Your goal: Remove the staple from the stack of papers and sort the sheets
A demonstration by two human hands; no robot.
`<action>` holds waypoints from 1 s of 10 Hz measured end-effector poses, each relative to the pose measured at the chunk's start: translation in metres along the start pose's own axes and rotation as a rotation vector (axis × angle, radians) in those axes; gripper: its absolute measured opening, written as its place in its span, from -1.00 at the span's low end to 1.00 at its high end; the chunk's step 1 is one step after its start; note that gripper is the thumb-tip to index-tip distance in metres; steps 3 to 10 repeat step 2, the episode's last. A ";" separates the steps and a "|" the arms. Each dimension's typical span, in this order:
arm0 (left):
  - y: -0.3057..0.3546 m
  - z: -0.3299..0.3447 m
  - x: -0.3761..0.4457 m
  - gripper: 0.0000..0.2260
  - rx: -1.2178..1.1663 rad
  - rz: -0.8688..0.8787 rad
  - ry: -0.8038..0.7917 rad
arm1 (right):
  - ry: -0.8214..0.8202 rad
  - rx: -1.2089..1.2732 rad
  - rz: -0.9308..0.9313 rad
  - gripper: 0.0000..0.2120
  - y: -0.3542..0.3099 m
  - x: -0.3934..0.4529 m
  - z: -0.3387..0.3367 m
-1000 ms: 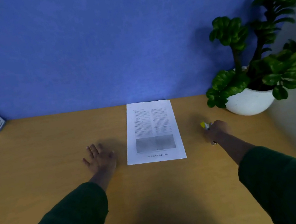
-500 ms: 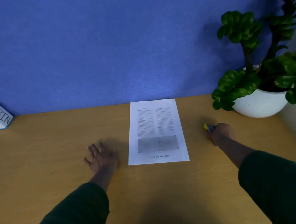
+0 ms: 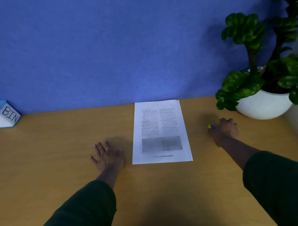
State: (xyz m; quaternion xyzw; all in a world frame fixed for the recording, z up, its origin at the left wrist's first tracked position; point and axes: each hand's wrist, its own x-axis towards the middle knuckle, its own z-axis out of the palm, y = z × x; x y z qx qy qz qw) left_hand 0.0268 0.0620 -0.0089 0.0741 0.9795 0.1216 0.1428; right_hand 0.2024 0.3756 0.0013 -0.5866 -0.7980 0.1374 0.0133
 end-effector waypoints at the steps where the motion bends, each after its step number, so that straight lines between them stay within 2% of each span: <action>1: 0.000 -0.001 -0.002 -0.42 0.004 0.004 0.010 | 0.031 0.018 -0.046 -0.44 -0.013 -0.004 0.000; 2: 0.002 0.000 -0.003 -0.42 -0.010 0.027 0.011 | 0.046 0.039 -0.097 -0.43 -0.029 -0.011 0.000; 10: 0.002 0.000 -0.003 -0.42 -0.010 0.027 0.011 | 0.046 0.039 -0.097 -0.43 -0.029 -0.011 0.000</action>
